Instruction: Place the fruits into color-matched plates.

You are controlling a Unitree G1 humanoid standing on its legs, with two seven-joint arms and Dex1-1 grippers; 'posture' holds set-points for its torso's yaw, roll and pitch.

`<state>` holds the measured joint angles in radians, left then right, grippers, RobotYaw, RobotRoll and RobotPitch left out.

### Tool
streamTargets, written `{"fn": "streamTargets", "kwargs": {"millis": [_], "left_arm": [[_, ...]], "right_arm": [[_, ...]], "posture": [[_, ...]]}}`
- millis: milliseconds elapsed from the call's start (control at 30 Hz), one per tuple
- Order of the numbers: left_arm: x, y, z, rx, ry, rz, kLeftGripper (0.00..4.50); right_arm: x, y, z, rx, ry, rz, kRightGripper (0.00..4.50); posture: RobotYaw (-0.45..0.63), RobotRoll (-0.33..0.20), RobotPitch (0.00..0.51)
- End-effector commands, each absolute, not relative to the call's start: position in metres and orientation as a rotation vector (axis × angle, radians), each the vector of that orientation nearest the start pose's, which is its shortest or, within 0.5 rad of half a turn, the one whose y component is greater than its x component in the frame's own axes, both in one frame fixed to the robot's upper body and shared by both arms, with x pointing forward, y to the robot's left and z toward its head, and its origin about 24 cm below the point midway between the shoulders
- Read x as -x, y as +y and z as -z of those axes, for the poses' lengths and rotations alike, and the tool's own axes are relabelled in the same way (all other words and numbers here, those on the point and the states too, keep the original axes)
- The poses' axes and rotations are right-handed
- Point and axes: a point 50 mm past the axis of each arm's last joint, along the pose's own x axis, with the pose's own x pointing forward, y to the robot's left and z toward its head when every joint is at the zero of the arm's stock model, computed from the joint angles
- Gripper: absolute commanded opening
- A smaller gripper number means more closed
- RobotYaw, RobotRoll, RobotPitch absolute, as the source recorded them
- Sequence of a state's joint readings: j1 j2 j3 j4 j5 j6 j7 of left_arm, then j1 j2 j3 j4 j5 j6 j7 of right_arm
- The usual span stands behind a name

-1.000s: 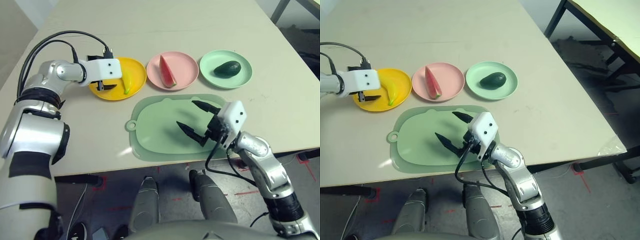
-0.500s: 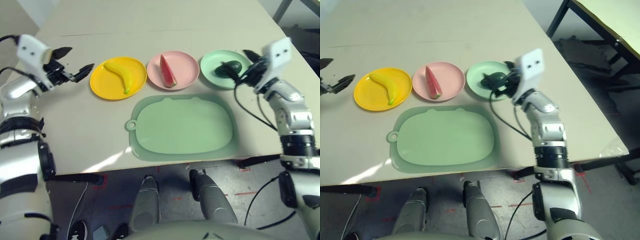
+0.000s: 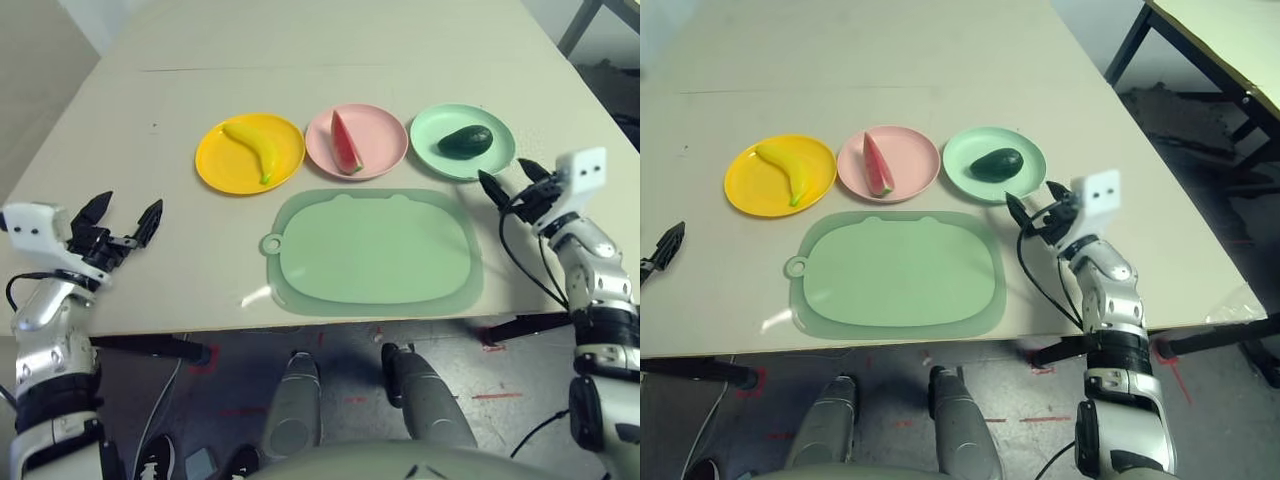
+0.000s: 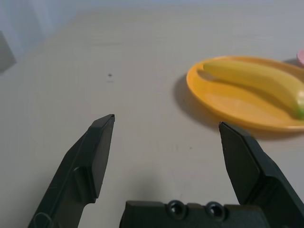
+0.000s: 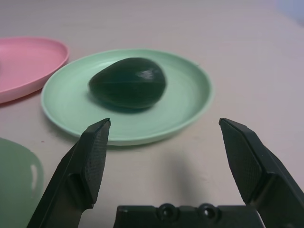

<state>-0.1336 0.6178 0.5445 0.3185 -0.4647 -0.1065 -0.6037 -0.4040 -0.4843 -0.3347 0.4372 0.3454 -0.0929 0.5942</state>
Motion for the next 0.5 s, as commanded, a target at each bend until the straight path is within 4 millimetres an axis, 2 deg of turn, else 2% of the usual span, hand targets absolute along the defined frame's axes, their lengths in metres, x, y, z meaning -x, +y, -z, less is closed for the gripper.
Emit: {"fn": "streamTargets", "kwargs": {"millis": [33,133,267,500], "left_arm": [[-0.243,0.357,-0.127,-0.112,-0.188,0.031,4.47],[-0.244,0.357,-0.131,-0.105,-0.196,0.032,4.47],[-0.243,0.356,-0.132,-0.099,-0.198,0.031,4.47],[-0.236,0.359,-0.136,-0.083,-0.208,-0.009,4.47]], "right_arm": [[-0.295,-0.3,-0.118,0.055,-0.222,-0.209,4.5],[-0.29,-0.301,-0.124,0.056,-0.254,-0.202,4.5],[-0.286,-0.321,-0.137,0.039,-0.296,-0.121,4.5],[-0.292,-0.338,-0.133,0.065,-0.238,-0.133,4.5]], "posture": [[0.0,0.0,0.253],[-0.01,0.0,0.254],[-0.02,0.0,0.254],[-0.02,0.0,0.251]]}}
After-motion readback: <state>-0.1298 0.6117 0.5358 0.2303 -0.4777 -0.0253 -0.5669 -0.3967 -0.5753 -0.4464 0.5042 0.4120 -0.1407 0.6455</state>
